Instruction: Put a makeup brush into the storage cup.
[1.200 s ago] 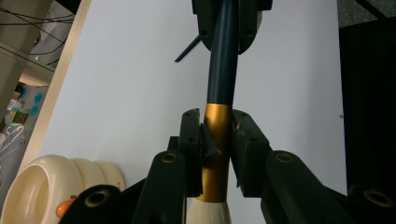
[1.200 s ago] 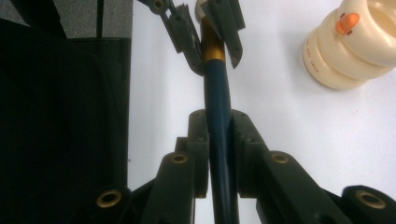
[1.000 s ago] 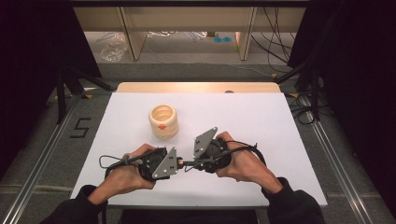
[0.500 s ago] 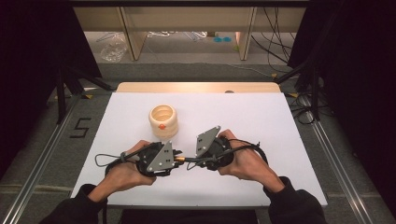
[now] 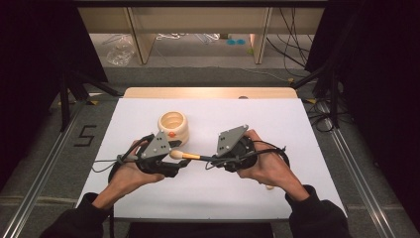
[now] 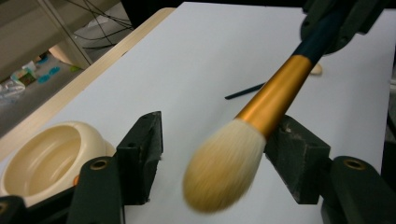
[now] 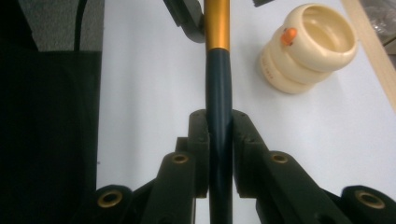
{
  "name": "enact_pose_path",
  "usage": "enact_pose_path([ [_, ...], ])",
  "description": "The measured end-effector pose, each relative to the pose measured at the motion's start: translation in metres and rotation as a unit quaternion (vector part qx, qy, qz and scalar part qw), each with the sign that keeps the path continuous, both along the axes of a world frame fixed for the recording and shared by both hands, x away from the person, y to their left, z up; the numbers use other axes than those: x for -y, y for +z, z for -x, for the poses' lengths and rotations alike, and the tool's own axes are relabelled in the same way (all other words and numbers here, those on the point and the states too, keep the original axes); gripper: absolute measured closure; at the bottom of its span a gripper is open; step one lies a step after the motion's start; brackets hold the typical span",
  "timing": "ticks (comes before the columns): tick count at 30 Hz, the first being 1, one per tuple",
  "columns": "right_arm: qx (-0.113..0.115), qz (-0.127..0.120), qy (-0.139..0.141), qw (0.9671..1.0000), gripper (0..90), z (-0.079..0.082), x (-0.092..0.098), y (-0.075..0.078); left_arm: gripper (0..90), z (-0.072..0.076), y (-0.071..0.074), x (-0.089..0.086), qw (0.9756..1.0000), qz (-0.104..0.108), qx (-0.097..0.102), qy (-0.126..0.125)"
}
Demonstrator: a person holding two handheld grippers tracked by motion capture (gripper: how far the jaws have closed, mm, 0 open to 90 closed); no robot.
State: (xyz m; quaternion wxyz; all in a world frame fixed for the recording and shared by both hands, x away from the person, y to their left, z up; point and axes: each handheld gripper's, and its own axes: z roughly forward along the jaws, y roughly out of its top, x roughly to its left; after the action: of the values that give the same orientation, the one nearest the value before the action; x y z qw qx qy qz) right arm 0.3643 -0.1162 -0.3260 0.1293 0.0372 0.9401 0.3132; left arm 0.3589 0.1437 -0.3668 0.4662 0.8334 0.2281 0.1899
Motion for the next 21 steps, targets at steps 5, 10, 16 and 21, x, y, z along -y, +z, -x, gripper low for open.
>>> enact_pose_path([
  [5, 0.010, -0.030, -0.008, 0.9995, 81.0, -0.006, 0.009, 0.005, 33.9, -0.007, 0.000, -0.010, 0.9979, 0.055, -0.032, 0.010],
  [10, 0.022, -0.054, -0.014, 0.9982, 81.0, -0.009, 0.016, 0.010, 33.1, -0.007, -0.001, -0.009, 0.9941, 0.087, -0.065, 0.006],
  [16, 0.031, -0.066, -0.008, 0.9973, 81.0, -0.005, 0.017, 0.018, 33.8, -0.009, -0.010, -0.004, 0.9882, 0.108, -0.109, -0.004],
  [21, 0.036, -0.081, -0.005, 0.9961, 81.0, -0.003, 0.018, 0.022, 35.8, -0.009, -0.012, -0.001, 0.9821, 0.137, -0.128, -0.010],
])
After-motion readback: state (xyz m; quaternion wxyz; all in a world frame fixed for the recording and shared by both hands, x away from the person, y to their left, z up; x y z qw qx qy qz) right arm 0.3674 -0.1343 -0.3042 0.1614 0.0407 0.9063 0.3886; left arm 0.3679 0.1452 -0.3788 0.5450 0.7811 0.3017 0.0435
